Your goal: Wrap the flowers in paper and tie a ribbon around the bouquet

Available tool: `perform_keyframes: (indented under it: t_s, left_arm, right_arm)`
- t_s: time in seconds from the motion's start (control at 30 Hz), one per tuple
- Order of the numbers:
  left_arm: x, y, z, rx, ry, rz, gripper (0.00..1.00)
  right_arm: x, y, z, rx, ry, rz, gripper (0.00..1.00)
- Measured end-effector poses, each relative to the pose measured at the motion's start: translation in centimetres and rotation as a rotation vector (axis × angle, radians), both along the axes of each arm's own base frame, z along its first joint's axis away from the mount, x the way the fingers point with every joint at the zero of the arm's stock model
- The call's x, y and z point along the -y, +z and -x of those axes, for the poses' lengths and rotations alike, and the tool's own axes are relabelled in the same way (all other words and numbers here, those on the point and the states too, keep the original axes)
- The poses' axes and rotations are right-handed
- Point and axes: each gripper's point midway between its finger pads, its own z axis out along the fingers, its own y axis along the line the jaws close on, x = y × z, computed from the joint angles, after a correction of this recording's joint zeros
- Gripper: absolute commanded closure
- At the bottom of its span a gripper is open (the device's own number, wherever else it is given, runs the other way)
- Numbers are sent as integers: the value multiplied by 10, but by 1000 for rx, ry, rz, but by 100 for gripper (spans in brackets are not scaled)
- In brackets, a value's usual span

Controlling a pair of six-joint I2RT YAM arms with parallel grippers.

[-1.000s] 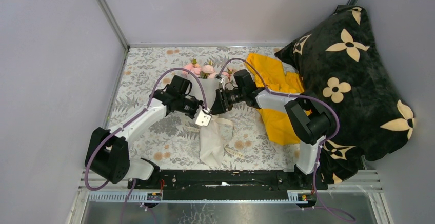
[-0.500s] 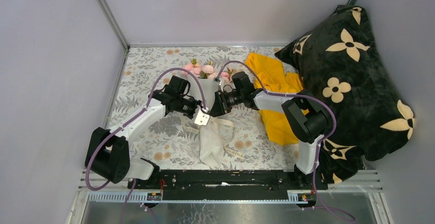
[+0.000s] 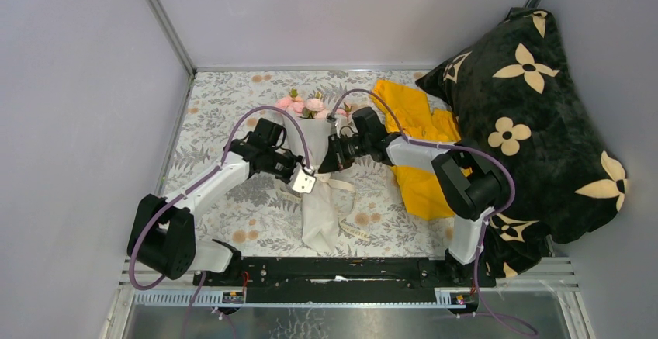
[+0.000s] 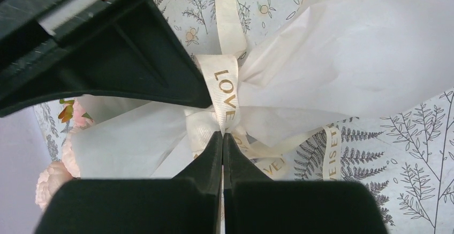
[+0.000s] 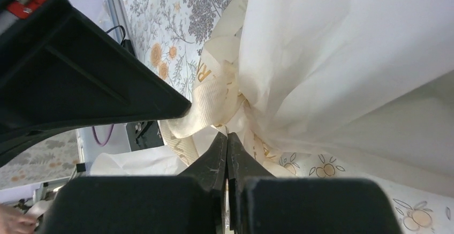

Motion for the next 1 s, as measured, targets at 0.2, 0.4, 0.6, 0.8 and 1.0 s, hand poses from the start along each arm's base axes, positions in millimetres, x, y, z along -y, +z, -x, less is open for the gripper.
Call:
perform_keyframes:
  t_s: [0.2, 0.4, 0.6, 0.8, 1.0]
  left_arm:
    - [-2, -3, 2, -3, 0, -5, 100]
    - [-2, -4, 3, -4, 0, -6, 100]
    - [-3, -6, 4, -18, 10, -6, 73]
    - [-13, 5, 2, -59, 100, 17, 20]
    - [-52, 8, -22, -157, 320, 48, 13]
  right_arm:
    - [7, 23, -11, 83, -54, 7, 100]
    - [12, 28, -16, 115, -77, 28, 100]
    - [18, 22, -17, 108, -93, 61, 100]
    - [18, 22, -17, 106, -93, 62, 100]
    - [18, 22, -17, 108, -90, 61, 100]
